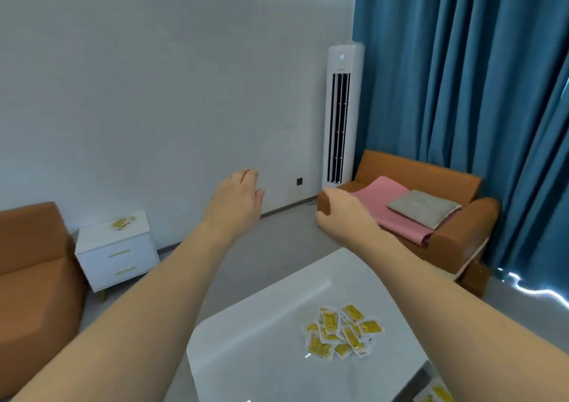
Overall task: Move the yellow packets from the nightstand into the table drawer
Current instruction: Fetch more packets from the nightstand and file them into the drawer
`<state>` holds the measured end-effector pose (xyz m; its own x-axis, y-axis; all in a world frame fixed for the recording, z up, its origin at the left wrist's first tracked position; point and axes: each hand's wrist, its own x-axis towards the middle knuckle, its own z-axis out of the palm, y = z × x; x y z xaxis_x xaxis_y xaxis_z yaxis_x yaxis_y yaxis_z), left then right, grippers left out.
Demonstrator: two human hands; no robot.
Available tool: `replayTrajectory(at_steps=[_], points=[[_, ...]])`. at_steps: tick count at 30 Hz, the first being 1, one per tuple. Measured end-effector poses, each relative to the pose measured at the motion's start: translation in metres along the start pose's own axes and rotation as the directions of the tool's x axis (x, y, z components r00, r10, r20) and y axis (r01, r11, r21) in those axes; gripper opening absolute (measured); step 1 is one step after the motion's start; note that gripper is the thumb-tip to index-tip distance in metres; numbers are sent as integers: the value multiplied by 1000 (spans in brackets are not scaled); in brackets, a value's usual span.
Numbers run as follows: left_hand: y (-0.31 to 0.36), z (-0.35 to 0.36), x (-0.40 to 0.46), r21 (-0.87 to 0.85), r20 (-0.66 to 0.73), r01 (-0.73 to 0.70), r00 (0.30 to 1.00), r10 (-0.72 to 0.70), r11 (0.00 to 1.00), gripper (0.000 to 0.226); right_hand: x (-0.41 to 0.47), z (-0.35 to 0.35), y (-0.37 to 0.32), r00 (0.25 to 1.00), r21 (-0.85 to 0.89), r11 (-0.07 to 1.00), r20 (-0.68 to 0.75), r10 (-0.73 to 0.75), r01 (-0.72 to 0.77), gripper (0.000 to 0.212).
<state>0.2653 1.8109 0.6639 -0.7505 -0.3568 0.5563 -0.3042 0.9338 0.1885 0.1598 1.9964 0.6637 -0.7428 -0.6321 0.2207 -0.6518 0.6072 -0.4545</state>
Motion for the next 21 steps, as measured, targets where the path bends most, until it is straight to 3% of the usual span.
replayTrajectory(at_steps=[5,11,21], points=[[-133,-47,-4,50,-5,30,1000,-30,998,41,31,65,-119,998,33,997,11,-64,63,60],[-280,-102,-10,68,6,36,999,-37,997,44,70,137,-260,993,74,991,28,-118,115,61],[-475,-100,37,54,35,105,994,-107,993,47,188,248,-392,991,85,989,51,-126,122,54]])
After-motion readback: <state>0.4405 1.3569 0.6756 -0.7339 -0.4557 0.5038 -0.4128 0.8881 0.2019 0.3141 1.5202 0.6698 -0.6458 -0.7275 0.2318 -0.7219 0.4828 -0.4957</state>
